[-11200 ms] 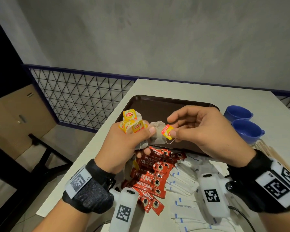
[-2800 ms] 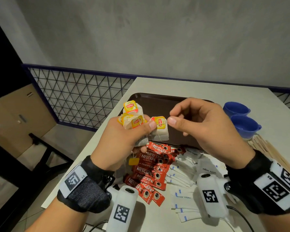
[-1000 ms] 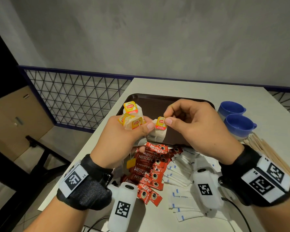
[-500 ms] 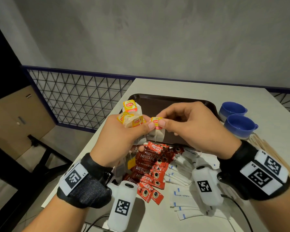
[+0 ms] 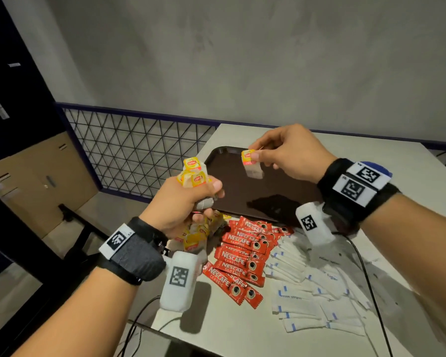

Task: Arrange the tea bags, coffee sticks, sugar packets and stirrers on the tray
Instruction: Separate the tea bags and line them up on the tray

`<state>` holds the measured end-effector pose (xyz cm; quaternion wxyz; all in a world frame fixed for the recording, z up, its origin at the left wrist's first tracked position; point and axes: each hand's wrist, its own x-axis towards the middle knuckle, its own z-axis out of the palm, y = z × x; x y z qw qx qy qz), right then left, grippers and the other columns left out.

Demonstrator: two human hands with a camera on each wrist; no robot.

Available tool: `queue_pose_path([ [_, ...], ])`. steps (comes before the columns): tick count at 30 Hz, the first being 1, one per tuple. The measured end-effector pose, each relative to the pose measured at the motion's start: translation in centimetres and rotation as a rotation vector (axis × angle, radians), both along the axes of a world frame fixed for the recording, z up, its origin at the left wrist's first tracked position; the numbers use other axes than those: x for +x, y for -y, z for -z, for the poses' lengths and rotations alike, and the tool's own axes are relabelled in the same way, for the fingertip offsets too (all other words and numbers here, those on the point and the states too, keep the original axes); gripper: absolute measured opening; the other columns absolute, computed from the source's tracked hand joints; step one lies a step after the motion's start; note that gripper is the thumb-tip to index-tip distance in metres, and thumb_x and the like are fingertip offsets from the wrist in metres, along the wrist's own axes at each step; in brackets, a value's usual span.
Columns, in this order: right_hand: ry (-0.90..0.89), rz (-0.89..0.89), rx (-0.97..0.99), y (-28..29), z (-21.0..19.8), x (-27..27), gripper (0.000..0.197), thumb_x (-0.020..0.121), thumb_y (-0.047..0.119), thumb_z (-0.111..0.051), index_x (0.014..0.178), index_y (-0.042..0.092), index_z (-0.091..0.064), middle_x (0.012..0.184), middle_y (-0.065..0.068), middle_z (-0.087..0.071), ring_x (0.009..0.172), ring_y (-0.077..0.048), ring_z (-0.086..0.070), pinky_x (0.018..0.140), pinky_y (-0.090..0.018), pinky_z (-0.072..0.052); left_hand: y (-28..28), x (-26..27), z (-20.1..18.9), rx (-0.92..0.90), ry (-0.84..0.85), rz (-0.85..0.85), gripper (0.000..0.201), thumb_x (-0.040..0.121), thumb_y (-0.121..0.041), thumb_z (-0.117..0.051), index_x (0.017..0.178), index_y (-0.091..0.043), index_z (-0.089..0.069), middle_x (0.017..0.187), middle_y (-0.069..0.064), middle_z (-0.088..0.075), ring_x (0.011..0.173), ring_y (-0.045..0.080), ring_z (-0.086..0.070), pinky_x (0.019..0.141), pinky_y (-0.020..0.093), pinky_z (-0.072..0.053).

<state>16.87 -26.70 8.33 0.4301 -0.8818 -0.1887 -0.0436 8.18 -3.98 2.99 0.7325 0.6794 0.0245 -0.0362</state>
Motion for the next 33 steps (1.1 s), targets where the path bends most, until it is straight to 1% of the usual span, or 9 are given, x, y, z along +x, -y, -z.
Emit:
queue_pose_path([
  [3, -0.038, 0.040, -0.033, -0.7, 0.7, 3.1, 0.006, 0.088, 0.026, -0.082, 0.090, 0.021, -0.079, 0.080, -0.007, -0.077, 0.068, -0.013, -0.067, 0.073, -0.034, -0.061, -0.9, 0.5, 0.3, -0.099, -0.050, 0.002, 0.010, 0.094, -0.014, -0.070, 0.094, -0.005, -0.067, 0.088, 0.014, -0.068, 0.055, 0.022, -0.057, 0.038, 0.021, -0.039],
  [6, -0.107, 0.070, -0.004, -1.6, 1.0, 6.4, 0.006, 0.087, 0.018, -0.082, 0.087, 0.013, -0.078, 0.079, -0.010, -0.077, 0.069, -0.017, -0.069, 0.073, -0.035, -0.063, -1.7, 1.1, 0.7, -0.091, -0.048, -0.015, 0.013, 0.094, -0.015, -0.071, 0.095, -0.002, -0.067, 0.090, 0.015, -0.068, 0.061, 0.025, -0.062, 0.043, 0.022, -0.046],
  [8, -0.132, 0.087, -0.005, -2.4, 1.1, 8.6, 0.005, 0.087, 0.011, -0.080, 0.087, 0.007, -0.077, 0.074, -0.007, -0.077, 0.065, -0.015, -0.070, 0.070, -0.032, -0.064, -2.1, 1.6, 0.8, -0.097, -0.040, -0.027, 0.014, 0.094, -0.015, -0.071, 0.095, -0.002, -0.067, 0.089, 0.017, -0.069, 0.062, 0.028, -0.063, 0.045, 0.023, -0.047],
  [11, -0.152, 0.102, -0.030, -3.8, 1.3, 11.3, 0.003, 0.086, 0.000, -0.072, 0.087, -0.001, -0.075, 0.067, -0.009, -0.074, 0.054, -0.014, -0.069, 0.057, -0.024, -0.058, -2.6, 2.6, 0.8, -0.075, -0.004, -0.049, 0.015, 0.094, -0.017, -0.071, 0.094, -0.003, -0.068, 0.088, 0.017, -0.069, 0.062, 0.029, -0.063, 0.043, 0.025, -0.046],
  [16, -0.211, 0.069, -0.008, -6.5, 2.4, 15.1, 0.005, 0.085, -0.008, -0.070, 0.089, -0.008, -0.073, 0.082, -0.022, -0.076, 0.075, -0.033, -0.077, 0.066, -0.039, -0.066, -3.5, 4.9, 0.9, -0.103, -0.009, -0.082, 0.025, 0.091, -0.020, -0.072, 0.104, 0.002, -0.067, 0.092, 0.018, -0.071, 0.059, 0.024, -0.063, 0.044, 0.023, -0.048],
  [21, -0.266, 0.091, -0.054, -8.1, 4.7, 18.5, 0.012, 0.084, -0.005, -0.073, 0.080, 0.006, -0.075, 0.083, -0.015, -0.077, 0.069, -0.025, -0.074, 0.067, -0.038, -0.065, -4.1, 7.4, 1.4, -0.153, -0.037, -0.078, 0.033, 0.089, -0.016, -0.071, 0.107, 0.012, -0.067, 0.095, 0.020, -0.070, 0.061, 0.023, -0.066, 0.048, 0.022, -0.052],
  [24, -0.310, 0.048, -0.047, -8.4, 5.6, 20.4, 0.008, 0.085, -0.002, -0.076, 0.091, 0.001, -0.078, 0.079, -0.012, -0.076, 0.063, -0.019, -0.069, 0.063, -0.032, -0.063, -4.4, 8.4, 1.4, -0.218, -0.031, -0.093, 0.039, 0.082, -0.013, -0.073, 0.114, 0.008, -0.066, 0.100, 0.020, -0.070, 0.068, 0.031, -0.065, 0.055, 0.024, -0.055],
  [27, -0.373, -0.005, 0.020, -9.0, 6.3, 22.1, 0.015, 0.086, -0.004, -0.077, 0.101, -0.005, -0.075, 0.080, -0.015, -0.075, 0.064, -0.019, -0.070, 0.067, -0.034, -0.063, -4.9, 9.5, 1.6, -0.250, -0.010, -0.089, 0.051, 0.072, -0.005, -0.082, 0.118, 0.007, -0.064, 0.101, 0.020, -0.068, 0.073, 0.035, -0.065, 0.060, 0.026, -0.057],
  [33, -0.387, 0.033, -0.005, -9.8, 7.5, 24.6, 0.018, 0.089, -0.008, -0.073, 0.106, -0.010, -0.070, 0.075, -0.017, -0.071, 0.060, -0.021, -0.067, 0.060, -0.031, -0.062, -5.3, 10.1, 3.1, -0.296, -0.008, -0.066, 0.051, 0.067, -0.005, -0.064, 0.117, 0.006, -0.064, 0.107, 0.022, -0.074, 0.069, 0.031, -0.070, 0.060, 0.028, -0.058],
])
